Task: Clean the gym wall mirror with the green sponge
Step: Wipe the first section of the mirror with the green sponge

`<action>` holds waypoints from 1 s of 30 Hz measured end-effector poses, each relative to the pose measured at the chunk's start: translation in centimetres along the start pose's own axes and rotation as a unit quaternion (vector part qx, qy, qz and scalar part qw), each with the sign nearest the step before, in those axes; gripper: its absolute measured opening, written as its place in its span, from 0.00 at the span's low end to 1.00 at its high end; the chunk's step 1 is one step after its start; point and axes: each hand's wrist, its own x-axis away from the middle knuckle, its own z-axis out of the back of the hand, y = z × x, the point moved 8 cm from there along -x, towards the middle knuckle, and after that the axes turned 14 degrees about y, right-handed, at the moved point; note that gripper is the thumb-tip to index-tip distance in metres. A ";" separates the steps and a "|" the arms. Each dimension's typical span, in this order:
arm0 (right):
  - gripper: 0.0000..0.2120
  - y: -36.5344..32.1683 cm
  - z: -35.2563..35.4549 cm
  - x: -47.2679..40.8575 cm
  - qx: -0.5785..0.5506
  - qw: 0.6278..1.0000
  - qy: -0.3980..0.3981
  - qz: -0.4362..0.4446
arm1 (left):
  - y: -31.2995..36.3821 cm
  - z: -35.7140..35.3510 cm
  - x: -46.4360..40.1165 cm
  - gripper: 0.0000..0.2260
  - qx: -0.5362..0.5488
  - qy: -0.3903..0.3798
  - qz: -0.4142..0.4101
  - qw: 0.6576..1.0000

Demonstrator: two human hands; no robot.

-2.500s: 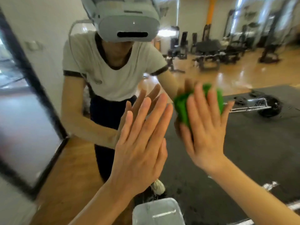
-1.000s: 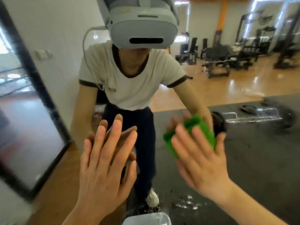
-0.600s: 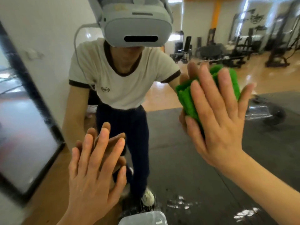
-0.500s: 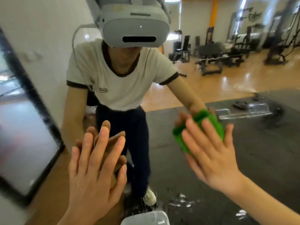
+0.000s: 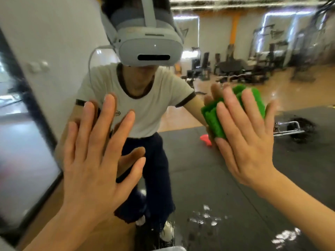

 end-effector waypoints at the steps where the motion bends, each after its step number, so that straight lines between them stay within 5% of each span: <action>1: 0.26 -0.9 0.1 3.4 0.014 0.999 -0.029 0.034 | 0.0 -0.1 -0.1 0.30 -0.001 0.002 -0.001 1.000; 6: 0.26 -2.4 0.8 8.5 0.023 0.979 -0.078 0.188 | 0.2 -0.1 -0.3 0.34 -0.007 0.006 0.008 1.000; 13: 0.24 3.3 0.6 -5.4 -0.002 0.999 0.049 -0.019 | 4.0 0.0 1.5 0.30 0.030 -0.002 -0.055 0.998; 16: 0.25 1.5 1.1 0.9 0.013 1.000 0.016 -0.014 | 4.9 -0.1 3.7 0.31 0.044 -0.012 -0.053 0.998; 21: 0.26 -1.0 1.6 9.3 0.026 0.987 -0.072 0.138 | 4.7 -1.4 6.3 0.31 0.045 -0.031 -0.044 0.998; 27: 0.24 2.8 1.1 -3.5 -0.011 0.998 0.051 -0.042 | 4.1 -2.6 6.7 0.31 0.044 -0.015 -0.050 0.998; 30: 0.25 1.3 1.0 0.2 -0.007 0.999 0.028 -0.025 | 4.2 -2.6 6.8 0.31 0.049 0.004 -0.056 0.997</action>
